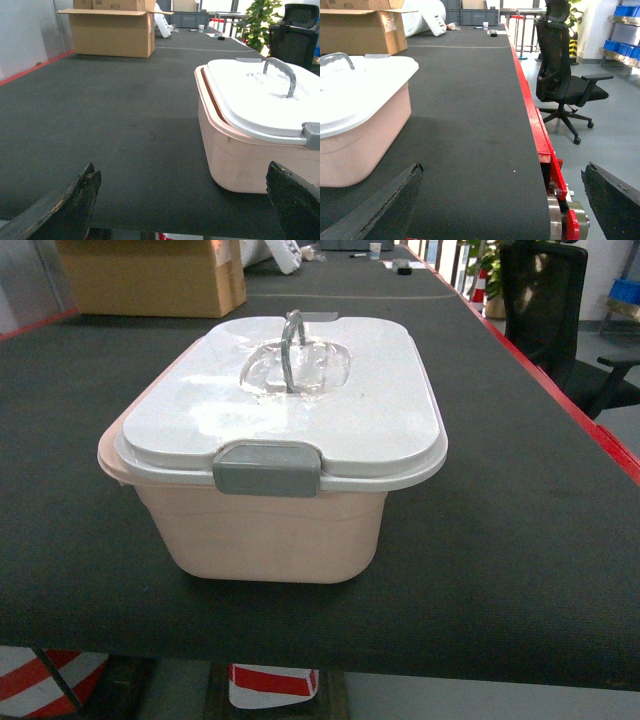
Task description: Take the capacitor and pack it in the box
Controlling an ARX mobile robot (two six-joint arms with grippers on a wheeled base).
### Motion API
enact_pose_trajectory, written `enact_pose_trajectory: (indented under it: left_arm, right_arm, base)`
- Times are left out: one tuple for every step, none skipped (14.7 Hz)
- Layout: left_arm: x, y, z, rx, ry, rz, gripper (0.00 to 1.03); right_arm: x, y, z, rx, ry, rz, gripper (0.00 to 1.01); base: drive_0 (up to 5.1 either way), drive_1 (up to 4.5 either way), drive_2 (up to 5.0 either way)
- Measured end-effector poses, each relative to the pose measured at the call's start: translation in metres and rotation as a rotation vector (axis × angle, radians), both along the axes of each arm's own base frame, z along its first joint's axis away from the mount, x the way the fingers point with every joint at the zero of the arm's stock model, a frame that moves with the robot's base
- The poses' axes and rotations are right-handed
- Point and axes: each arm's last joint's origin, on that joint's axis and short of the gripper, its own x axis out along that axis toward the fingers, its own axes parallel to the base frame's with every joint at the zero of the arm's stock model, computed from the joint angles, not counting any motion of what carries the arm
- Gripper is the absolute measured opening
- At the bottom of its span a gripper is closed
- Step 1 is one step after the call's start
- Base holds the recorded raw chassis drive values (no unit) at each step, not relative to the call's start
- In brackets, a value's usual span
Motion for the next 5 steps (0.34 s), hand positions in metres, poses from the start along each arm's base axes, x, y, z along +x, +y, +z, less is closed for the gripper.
enact_pose_trajectory:
  left_arm:
    - [0.0000, 0.0000, 0.0000, 0.000, 0.000, 0.000, 0.98]
    - [0.0000, 0.0000, 0.0000, 0.000, 0.000, 0.000, 0.98]
    - [0.0000, 0.0000, 0.0000, 0.000, 0.000, 0.000, 0.98]
    - [0.0000, 0.0000, 0.0000, 0.000, 0.000, 0.000, 0.98]
    - [0.0000, 0.0000, 0.0000, 0.000, 0.000, 0.000, 0.98]
  right_arm:
    - [0.0000, 0.0000, 0.0000, 0.000, 0.000, 0.000, 0.98]
    - [0.0000, 0.0000, 0.0000, 0.000, 0.000, 0.000, 0.98]
    - [0.0000, 0.0000, 0.0000, 0.000, 0.000, 0.000, 0.98]
    - [0.0000, 0.0000, 0.0000, 0.000, 0.000, 0.000, 0.98]
    - [0.0000, 0.0000, 0.0000, 0.000, 0.000, 0.000, 0.98]
  base:
    - [0.0, 0.00, 0.0]
    - [0.0, 0.00, 0.0]
    - [0.0, 0.00, 0.0]
    - [0.0, 0.00, 0.0]
    - [0.0, 0.00, 0.0]
